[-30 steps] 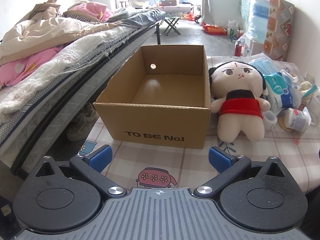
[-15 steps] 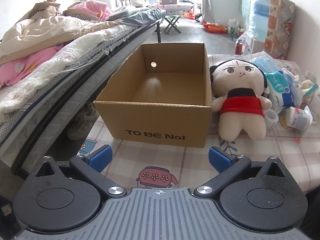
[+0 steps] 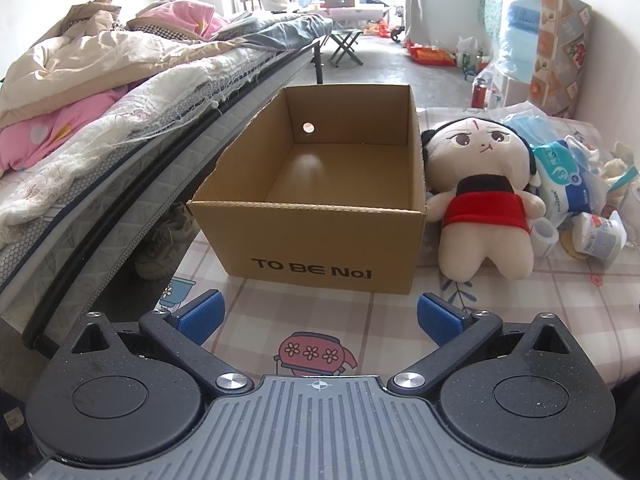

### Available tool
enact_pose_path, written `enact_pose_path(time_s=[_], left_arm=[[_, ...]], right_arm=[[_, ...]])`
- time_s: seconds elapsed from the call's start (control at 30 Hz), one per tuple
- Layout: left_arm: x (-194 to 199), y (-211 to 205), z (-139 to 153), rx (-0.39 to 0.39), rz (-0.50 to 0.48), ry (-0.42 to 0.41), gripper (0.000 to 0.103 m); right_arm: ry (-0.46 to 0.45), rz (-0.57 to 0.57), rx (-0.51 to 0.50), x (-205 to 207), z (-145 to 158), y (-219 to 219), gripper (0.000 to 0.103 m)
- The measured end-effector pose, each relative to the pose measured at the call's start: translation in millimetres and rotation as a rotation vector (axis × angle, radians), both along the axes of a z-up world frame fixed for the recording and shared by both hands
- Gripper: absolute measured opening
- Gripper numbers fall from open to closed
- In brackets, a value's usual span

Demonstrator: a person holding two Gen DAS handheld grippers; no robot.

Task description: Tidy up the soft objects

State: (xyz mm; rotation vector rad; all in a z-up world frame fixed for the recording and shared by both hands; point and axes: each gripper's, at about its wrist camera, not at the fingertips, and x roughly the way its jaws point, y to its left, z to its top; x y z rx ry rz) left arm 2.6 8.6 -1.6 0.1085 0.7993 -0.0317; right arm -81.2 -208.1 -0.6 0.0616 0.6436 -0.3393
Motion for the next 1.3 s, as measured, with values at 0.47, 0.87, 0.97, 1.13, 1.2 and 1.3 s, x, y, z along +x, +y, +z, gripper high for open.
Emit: enact_pose_path(time_s=[0.47,0.87,0.97,1.13,1.2,1.3], left_arm=[[0,-4,-2,0.014,-0.007,0.005,0.103],[5,-12,-5,0.030,-0.018,0.018,0.103],[6,-13,-5,0.034,-0.020,0.021,0.103],[7,-14,-6,0.038,-0.023,0.022,0.103],[9,-15,-6,0.040,-0.025,0.022,0.103],[10,-18,-6,0.046,-0.033,0.017,0.103]], right_arm=[[0.002,0.001,0.012,0,-4,1,0.103],[0.015,-0.033,0.033,3,-9,-11,0.103],[0.020,-0.038,0.040,5,-11,-14,0.103],[0.025,-0.044,0.039,9,-14,-17,0.103],[0.027,-0.045,0.041,11,-15,-19,0.103],[0.032,-0.047,0.046,13,-17,-21,0.103]])
